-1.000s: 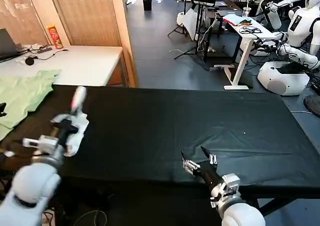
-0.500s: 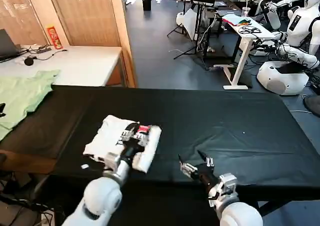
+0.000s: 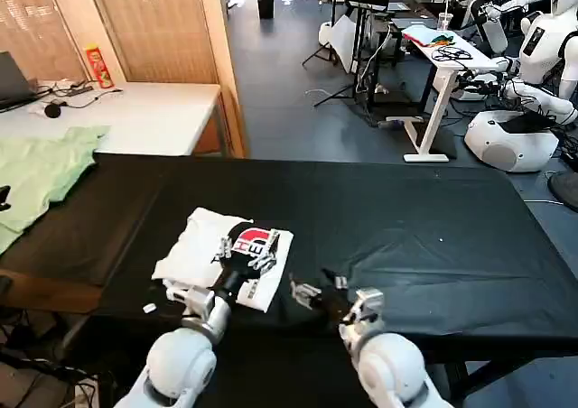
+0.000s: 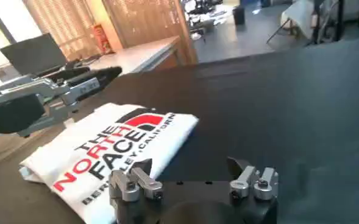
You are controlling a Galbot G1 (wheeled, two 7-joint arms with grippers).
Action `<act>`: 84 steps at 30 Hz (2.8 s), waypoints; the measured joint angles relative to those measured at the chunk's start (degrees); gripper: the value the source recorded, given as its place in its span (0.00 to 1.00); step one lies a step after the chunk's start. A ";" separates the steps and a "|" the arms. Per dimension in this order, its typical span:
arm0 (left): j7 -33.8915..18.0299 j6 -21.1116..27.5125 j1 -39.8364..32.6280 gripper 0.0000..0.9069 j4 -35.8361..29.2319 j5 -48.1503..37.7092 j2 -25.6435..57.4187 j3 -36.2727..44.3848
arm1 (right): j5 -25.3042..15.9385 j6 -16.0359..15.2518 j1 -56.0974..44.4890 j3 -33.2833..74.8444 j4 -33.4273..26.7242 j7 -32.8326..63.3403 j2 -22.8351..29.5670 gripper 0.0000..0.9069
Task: Fold and organize the clothes.
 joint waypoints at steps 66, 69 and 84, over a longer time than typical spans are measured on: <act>-9.35 -3.31 16.28 0.97 -6.20 -6.38 5.06 -9.57 | -23.80 33.37 -26.98 13.98 8.55 7.01 -7.91 0.97; -9.39 -3.16 19.39 0.97 -7.40 -6.53 5.94 -10.72 | -24.12 33.26 -31.09 14.28 10.51 8.47 -8.06 0.97; -8.75 2.12 32.38 0.97 -11.59 -10.69 7.74 -18.53 | -19.11 27.11 -47.94 18.09 22.85 14.34 -9.53 0.97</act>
